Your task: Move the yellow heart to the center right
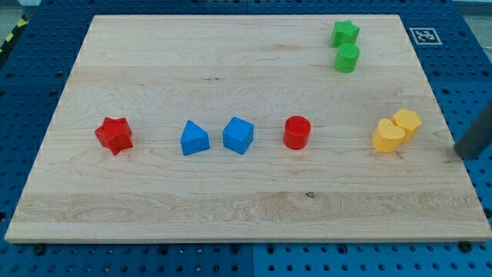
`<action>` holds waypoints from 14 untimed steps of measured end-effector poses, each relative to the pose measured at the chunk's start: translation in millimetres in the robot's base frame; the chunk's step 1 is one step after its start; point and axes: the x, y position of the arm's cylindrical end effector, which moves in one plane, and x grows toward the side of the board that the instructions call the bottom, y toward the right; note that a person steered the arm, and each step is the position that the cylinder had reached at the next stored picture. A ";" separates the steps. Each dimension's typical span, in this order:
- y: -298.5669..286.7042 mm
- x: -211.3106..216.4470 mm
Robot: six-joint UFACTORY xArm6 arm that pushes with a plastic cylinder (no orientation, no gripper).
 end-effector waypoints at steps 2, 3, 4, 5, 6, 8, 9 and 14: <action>-24.7 6.3; -54.0 5.8; -58.6 5.8; -58.6 -1.2; -58.9 -11.3; -70.9 -18.3; -83.2 -15.2; -114.2 -19.1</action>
